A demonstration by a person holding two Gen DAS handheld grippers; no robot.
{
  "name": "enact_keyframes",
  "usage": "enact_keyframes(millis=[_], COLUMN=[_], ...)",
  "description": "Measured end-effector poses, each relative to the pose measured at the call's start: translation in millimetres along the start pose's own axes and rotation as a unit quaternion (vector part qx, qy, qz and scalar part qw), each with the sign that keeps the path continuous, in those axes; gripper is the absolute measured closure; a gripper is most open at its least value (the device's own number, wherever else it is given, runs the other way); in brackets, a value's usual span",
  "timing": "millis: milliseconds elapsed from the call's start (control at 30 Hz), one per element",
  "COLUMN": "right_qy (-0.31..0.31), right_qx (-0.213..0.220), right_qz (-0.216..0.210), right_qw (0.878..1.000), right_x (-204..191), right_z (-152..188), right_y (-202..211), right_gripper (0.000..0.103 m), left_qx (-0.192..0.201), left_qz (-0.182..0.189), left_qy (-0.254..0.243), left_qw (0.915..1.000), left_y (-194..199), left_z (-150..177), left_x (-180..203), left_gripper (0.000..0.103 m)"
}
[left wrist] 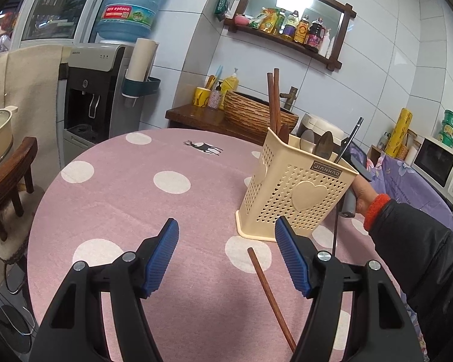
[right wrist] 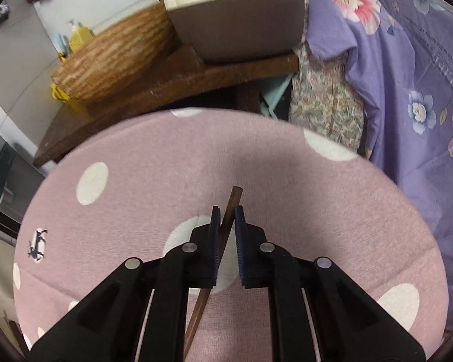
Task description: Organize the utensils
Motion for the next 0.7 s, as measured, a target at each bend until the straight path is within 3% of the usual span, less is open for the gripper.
enact_keyframes(millis=[167,200,367,500,567,600,633,700], right_qy=[0.024,0.030,0.067,0.081,0.082,0.072,0.064,0.063], right_qx=[0.063,0.076,0.111,0.079,0.054,0.055,0.054,0.037], right_qz=[-0.046,-0.049,-0.103,-0.107,-0.072,-0.063,-0.054,-0.011], right_qw=[0.997,0.995,0.986,0.988,0.993,0.994,0.995,0.997], right_x=[5,9,22,29,33,35,37,41], right_z=[-3,-2,12,22,24,26,28,32], right_y=[56,67,131,142,127,125,118,96], right_gripper=[0.094,0.102,0.102,0.102,0.097,0.086,0.067,0.049], left_qx=[-0.002,0.000,0.005,0.005,0.008,0.010,0.011,0.009], left_qz=[0.010,0.013,0.019,0.029,0.030,0.030,0.029,0.023], left_qy=[-0.002,-0.002,-0.002,-0.001,-0.004,-0.005,-0.006,-0.009], left_qw=[0.9999,0.9999,0.9998,0.9996,0.9995,0.9995,0.9995,0.9996], left_y=[0,2,7,11,16,18,19,20], left_z=[1,0,-2,-2,-2,-2,-2,-1], left_x=[8,9,16,25,29,29,30,29], left_gripper=[0.037,0.037,0.037,0.037,0.037,0.037,0.037,0.037])
Point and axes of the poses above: each gripper's, at about its wrist camera, not at the fingertips, and y roughly against the way its jaws point, x to its right, z to its underside, the point moved 6 cm from there along -y, roughly the way its jaws point, and after that the axes turned 2 degrees about -y, right-handed, at the moved point
